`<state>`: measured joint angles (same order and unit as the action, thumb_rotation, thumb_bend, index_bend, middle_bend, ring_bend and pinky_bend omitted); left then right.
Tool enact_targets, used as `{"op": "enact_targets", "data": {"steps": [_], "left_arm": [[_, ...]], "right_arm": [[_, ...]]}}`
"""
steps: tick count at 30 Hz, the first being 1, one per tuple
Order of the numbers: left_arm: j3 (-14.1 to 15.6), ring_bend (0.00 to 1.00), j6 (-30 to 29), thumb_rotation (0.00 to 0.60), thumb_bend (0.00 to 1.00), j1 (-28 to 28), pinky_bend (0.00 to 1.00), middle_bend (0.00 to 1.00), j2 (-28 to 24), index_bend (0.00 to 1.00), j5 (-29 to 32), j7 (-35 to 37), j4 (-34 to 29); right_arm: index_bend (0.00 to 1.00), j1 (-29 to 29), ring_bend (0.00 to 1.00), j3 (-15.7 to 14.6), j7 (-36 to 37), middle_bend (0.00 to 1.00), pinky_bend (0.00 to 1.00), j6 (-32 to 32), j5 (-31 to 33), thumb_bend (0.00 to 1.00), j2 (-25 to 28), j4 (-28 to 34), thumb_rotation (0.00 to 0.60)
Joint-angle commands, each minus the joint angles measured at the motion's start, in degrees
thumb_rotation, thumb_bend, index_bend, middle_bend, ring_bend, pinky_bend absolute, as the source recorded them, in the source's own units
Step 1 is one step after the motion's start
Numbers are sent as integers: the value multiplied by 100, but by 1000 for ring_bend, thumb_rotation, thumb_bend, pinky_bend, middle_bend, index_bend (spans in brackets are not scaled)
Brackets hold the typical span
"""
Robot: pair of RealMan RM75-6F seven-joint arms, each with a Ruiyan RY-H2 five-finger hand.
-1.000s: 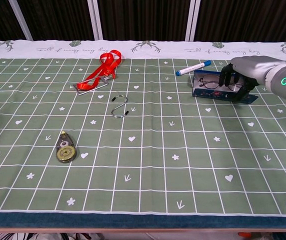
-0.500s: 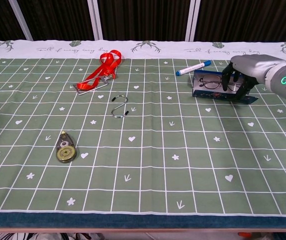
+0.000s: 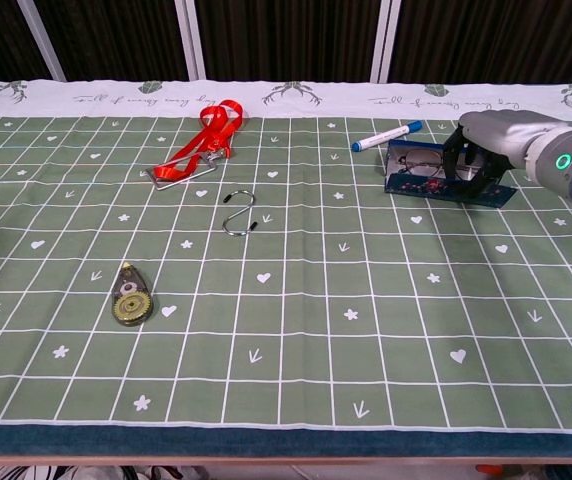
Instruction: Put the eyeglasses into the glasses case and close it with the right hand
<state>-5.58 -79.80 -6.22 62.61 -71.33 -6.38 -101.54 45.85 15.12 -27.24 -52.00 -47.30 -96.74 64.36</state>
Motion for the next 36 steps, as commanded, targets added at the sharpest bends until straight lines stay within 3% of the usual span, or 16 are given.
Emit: {"op": "enact_targets", "data": {"steps": [1,18,36], "left_arm": [[0,0,0,600,397,0,0,0,0,206,0,0,2],[2,0,6,600,397,1,0,0,-8,210,0,23,-3],[10,0,-15,600,397,-2,0,0,10,215,-21,-27,-2]], "right_arm": [[583,2,311,7,-15,341,200,5,21,473,1,6,600],[641,-48,312,52,36,346,199,26,127,574,200,435,600],[687,-485,252,-352,-195,298,199,-561,-223,576,1229,2373,600]]}}
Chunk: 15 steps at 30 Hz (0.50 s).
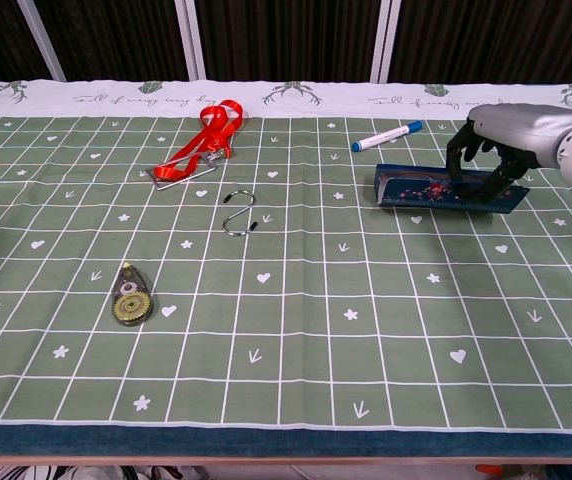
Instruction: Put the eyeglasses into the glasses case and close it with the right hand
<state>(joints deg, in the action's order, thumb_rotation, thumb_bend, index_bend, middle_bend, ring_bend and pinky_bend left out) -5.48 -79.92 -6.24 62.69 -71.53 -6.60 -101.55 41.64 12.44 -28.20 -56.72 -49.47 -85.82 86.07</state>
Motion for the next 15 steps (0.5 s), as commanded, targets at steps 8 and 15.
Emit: {"op": "enact_targets", "data": {"steps": [8,15], "left_arm": [[0,0,-11,600,397,0,0,0,10,217,7,-39,-9],[0,0,-16,600,397,1,0,0,14,218,5,-44,-3]], "right_arm": [[690,-15,237,-99,-289,274,199,-154,126,576,317,553,600],[692,233,212,1,-459,233,199,114,521,576,412,552,600]]}}
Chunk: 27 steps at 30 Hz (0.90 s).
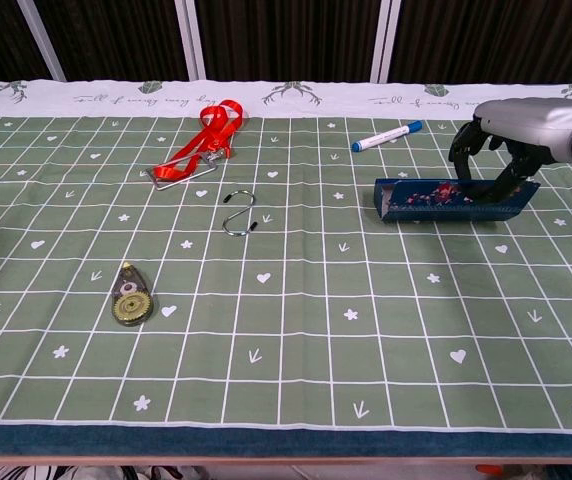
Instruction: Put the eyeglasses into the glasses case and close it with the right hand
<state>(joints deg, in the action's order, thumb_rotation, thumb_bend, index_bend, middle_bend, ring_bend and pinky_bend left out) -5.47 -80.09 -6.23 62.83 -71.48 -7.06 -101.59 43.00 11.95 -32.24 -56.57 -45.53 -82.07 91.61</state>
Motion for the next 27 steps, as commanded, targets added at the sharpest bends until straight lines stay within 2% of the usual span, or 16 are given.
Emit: {"op": "enact_targets", "data": {"steps": [1,17,27], "left_arm": [[0,0,0,600,397,1,0,0,0,218,1,3,0],[2,0,13,600,397,0,0,0,-11,218,9,5,-7],[6,0,23,600,397,-4,0,0,-15,218,16,-16,-7]], "right_arm": [[694,136,212,68,-68,231,199,132,180,576,44,-8,600],[701,802,190,100,-323,203,199,784,1288,580,61,-530,600],[704,1088,180,94,-309,192,199,935,1736,584,-9,-886,600]]}}
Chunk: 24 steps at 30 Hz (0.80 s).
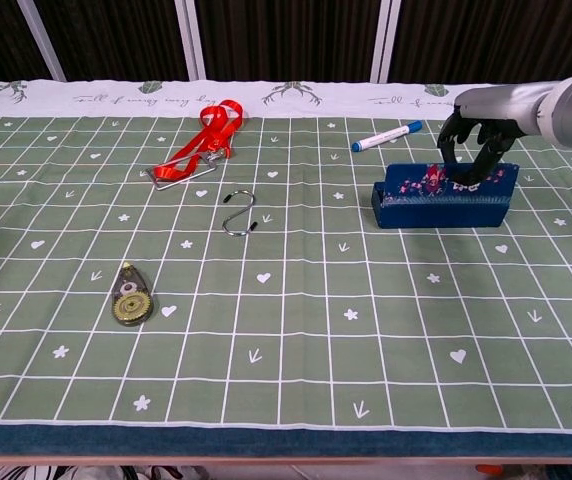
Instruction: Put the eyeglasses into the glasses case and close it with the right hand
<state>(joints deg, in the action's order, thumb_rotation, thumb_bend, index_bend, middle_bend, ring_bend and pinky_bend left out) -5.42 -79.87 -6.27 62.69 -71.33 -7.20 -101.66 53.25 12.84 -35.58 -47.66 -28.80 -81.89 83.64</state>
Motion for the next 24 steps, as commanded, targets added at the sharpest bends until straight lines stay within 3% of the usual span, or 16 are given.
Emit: {"op": "enact_targets", "data": {"steps": [1,4,12,24], "left_arm": [[2,0,4,600,397,-1,0,0,-1,218,2,-5,0],[2,0,9,600,397,-2,0,0,-5,218,6,-6,-4],[7,0,27,600,397,-6,0,0,-20,218,16,-4,-14],[15,0,34,600,397,-8,0,0,-27,218,17,-22,-23]], "right_arm": [[704,94,179,2,44,192,199,72,98,584,-39,-145,600],[695,153,169,-18,84,190,199,144,198,584,-59,-262,600],[356,271,138,-198,71,152,199,271,311,572,-81,-473,600],[281,424,137,-277,175,147,199,321,392,542,-278,-777,600]]}}
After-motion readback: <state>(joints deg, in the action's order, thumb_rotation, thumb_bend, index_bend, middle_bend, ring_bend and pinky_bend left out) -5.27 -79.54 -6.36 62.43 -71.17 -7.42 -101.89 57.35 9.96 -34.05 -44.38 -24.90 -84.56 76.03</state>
